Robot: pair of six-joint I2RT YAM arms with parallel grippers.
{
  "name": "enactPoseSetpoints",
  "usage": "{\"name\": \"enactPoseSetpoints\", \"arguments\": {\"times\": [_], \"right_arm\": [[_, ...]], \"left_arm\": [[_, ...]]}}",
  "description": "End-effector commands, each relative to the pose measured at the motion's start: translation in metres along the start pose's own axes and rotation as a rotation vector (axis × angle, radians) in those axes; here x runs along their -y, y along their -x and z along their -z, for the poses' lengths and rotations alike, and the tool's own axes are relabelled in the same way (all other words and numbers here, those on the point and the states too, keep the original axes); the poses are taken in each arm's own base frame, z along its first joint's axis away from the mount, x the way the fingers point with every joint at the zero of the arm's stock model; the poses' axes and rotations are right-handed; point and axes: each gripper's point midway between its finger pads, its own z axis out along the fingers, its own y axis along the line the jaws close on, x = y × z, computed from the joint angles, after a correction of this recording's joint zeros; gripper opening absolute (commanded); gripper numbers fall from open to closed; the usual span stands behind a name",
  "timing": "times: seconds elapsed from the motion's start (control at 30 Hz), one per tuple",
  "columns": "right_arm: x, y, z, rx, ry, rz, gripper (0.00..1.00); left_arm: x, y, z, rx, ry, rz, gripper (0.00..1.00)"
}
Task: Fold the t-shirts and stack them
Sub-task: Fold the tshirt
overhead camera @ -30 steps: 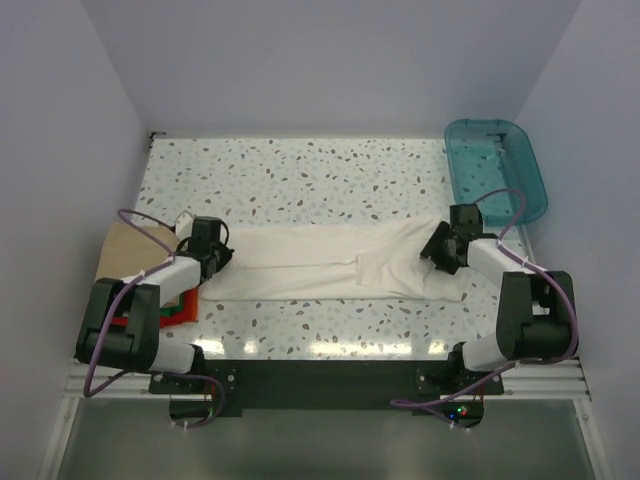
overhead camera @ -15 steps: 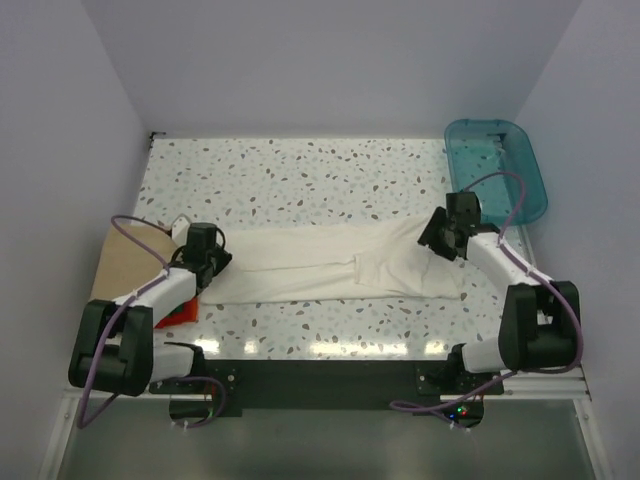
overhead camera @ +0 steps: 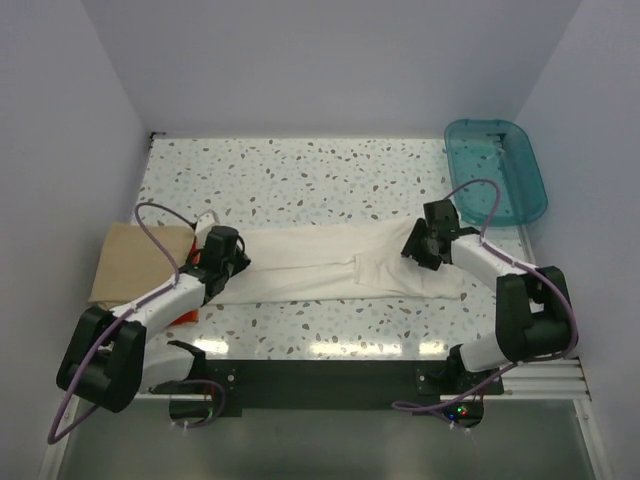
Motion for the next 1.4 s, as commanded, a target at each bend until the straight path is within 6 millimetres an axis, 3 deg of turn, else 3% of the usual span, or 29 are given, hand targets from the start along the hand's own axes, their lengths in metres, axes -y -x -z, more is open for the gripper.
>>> {"name": "enactPoseSetpoints", "arguments": {"times": [0.0, 0.3, 0.4, 0.43, 0.47, 0.5, 0.6, 0.63, 0.7, 0.8, 0.93, 1.07, 1.1, 1.13, 1.17, 1.2, 1.27, 1.3, 1.37], "right_arm": [[-0.017, 0.02, -0.008, 0.036, 0.021, -0.024, 0.53], [-0.022, 0.024, -0.048, -0.019, -0.021, 0.001, 0.53], [-0.029, 0.03, -0.065, -0.035, -0.028, 0.006, 0.53], [-0.039, 0.041, -0.067, -0.016, -0.01, 0.006, 0.53], [-0.037, 0.038, -0.077, -0.039, -0.027, 0.016, 0.53], [-0.048, 0.052, -0.079, -0.02, -0.01, 0.017, 0.53], [-0.051, 0.051, -0.099, -0.057, -0.031, 0.039, 0.53], [-0.062, 0.063, -0.101, -0.038, -0.016, 0.052, 0.53], [-0.066, 0.061, -0.115, -0.056, -0.033, 0.077, 0.53], [-0.093, 0.085, -0.125, -0.014, -0.029, 0.124, 0.53], [-0.113, 0.097, -0.142, 0.003, -0.058, 0.19, 0.54], [-0.138, 0.106, -0.16, 0.018, -0.057, 0.266, 0.54], [-0.154, 0.116, -0.16, 0.045, -0.026, 0.279, 0.54], [-0.154, 0.111, -0.172, 0.029, -0.031, 0.309, 0.54], [-0.158, 0.112, -0.175, 0.037, -0.033, 0.324, 0.54], [-0.175, 0.124, -0.172, 0.07, -0.004, 0.336, 0.54], [-0.175, 0.115, -0.187, 0.04, -0.014, 0.384, 0.54], [-0.188, 0.122, -0.185, 0.067, 0.002, 0.399, 0.55], [-0.192, 0.119, -0.195, 0.07, 0.01, 0.46, 0.56]], "left_arm": [[-0.001, -0.014, -0.004, 0.011, 0.037, -0.053, 0.27], [-0.003, -0.065, -0.001, -0.065, 0.076, -0.105, 0.18], [0.0, -0.08, 0.0, -0.096, 0.071, -0.112, 0.17], [0.001, -0.083, 0.001, -0.101, 0.068, -0.111, 0.17], [0.002, -0.088, 0.001, -0.11, 0.069, -0.105, 0.17], [0.004, -0.092, 0.001, -0.121, 0.063, -0.102, 0.17], [0.007, -0.101, 0.001, -0.15, 0.053, -0.088, 0.17], [0.009, -0.102, 0.001, -0.157, 0.043, -0.082, 0.16], [0.014, -0.107, 0.003, -0.174, 0.029, -0.067, 0.16], [0.028, -0.114, 0.005, -0.2, -0.019, -0.044, 0.16], [0.044, -0.125, 0.009, -0.235, -0.058, -0.039, 0.16], [0.058, -0.146, 0.014, -0.303, -0.102, 0.004, 0.16], [0.062, -0.153, 0.017, -0.326, -0.116, 0.012, 0.16], [0.064, -0.163, 0.019, -0.35, -0.119, 0.018, 0.16], [0.072, -0.166, 0.021, -0.358, -0.144, 0.032, 0.16], [0.077, -0.171, 0.023, -0.376, -0.162, 0.04, 0.16], [0.088, -0.184, 0.028, -0.408, -0.186, 0.051, 0.16], [0.092, -0.189, 0.03, -0.422, -0.197, 0.051, 0.16], [0.106, -0.196, 0.036, -0.437, -0.23, 0.053, 0.16]]}}
